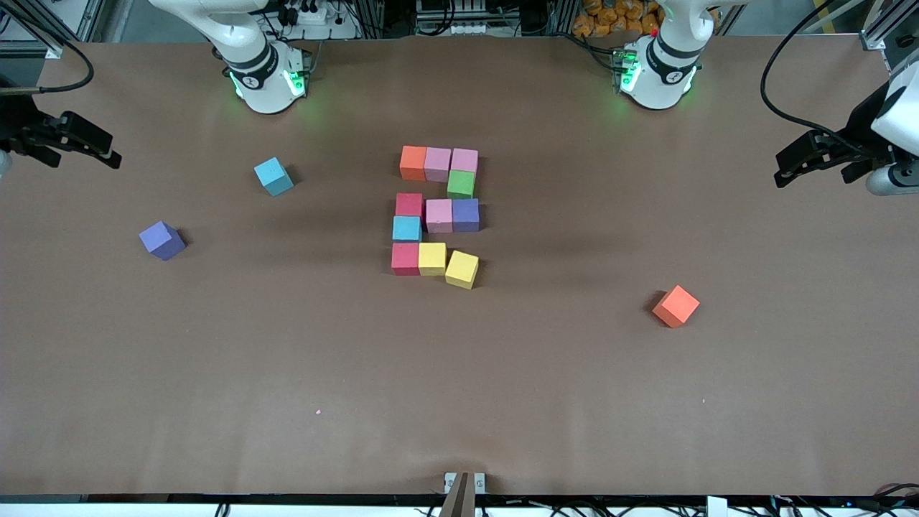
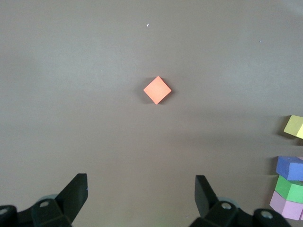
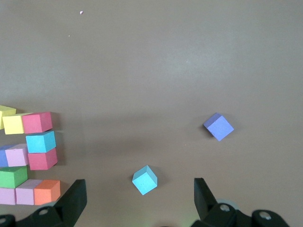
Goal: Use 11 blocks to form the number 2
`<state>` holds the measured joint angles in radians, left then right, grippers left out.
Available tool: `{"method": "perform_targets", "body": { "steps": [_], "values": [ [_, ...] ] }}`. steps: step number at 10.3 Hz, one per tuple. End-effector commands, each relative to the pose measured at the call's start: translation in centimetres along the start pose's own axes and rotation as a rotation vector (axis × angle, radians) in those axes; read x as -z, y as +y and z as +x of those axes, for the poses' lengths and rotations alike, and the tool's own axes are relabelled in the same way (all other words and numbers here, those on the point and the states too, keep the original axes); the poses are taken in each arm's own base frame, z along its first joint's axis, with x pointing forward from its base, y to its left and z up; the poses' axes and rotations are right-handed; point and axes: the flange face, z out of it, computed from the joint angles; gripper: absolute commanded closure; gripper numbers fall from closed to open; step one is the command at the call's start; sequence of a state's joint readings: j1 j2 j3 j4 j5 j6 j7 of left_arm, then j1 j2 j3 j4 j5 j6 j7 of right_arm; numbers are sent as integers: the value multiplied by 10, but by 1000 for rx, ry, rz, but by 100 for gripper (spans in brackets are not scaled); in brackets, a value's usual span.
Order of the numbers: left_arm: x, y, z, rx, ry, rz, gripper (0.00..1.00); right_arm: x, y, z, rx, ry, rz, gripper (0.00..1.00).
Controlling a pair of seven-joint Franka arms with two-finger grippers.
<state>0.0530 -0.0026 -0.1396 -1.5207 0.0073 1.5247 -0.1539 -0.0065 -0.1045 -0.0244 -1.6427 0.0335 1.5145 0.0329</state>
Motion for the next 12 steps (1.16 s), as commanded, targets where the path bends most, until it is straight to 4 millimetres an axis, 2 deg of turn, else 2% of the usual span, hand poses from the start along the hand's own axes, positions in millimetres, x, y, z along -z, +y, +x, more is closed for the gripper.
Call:
{"method": "perform_targets", "body": {
  "steps": [1, 12],
  "values": [
    [4, -2, 1, -20, -2, -14, 0, -5, -6, 5, 20, 16, -42, 0],
    [4, 0, 1, -7, 4, -23, 0, -8, -3, 8, 13, 12, -33, 0]
  ]
}}
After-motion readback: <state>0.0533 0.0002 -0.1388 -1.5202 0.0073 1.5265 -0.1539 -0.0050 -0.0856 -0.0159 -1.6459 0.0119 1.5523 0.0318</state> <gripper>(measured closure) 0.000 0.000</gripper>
